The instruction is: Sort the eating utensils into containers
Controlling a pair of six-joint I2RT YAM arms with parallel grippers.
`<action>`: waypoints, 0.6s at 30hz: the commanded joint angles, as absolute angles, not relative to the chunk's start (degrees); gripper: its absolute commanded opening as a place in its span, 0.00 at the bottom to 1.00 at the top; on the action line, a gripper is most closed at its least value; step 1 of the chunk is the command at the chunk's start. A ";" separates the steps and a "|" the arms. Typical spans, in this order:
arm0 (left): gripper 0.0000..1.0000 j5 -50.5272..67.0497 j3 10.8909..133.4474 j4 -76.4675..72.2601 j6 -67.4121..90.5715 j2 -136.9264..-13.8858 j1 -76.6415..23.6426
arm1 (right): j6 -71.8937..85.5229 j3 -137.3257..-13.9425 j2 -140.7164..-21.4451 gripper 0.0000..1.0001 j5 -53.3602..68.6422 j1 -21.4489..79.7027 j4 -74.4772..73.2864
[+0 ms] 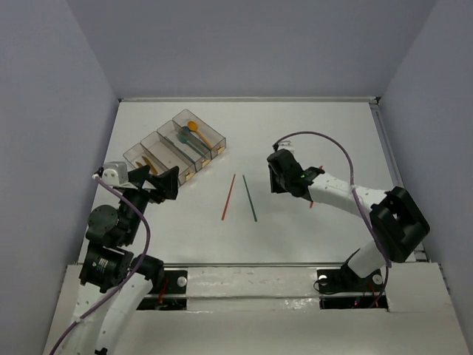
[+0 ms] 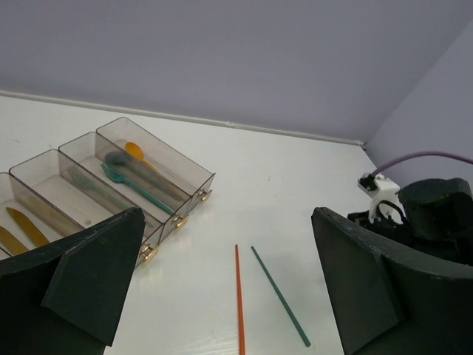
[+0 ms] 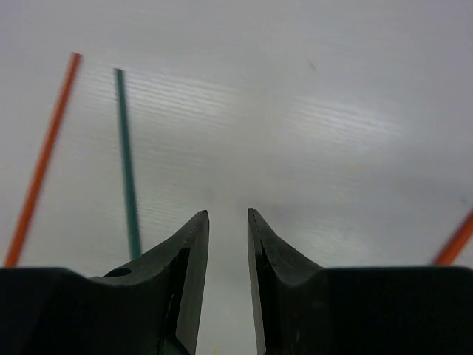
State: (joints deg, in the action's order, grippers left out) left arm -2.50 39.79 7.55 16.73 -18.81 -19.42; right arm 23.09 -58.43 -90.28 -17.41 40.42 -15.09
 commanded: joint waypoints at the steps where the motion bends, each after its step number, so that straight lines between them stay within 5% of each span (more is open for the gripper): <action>1: 0.99 -1.93 40.61 4.57 16.26 -17.14 -20.21 | 32.77 -54.07 -82.81 0.43 -29.88 34.75 -22.40; 5: 0.99 -2.28 40.61 4.75 16.35 -16.09 -20.83 | 35.06 -49.23 -77.72 0.51 -28.39 27.36 -18.74; 18: 0.99 -3.25 40.78 5.27 16.52 -12.66 -23.81 | 32.26 -50.35 -84.63 0.41 -17.93 16.00 -22.50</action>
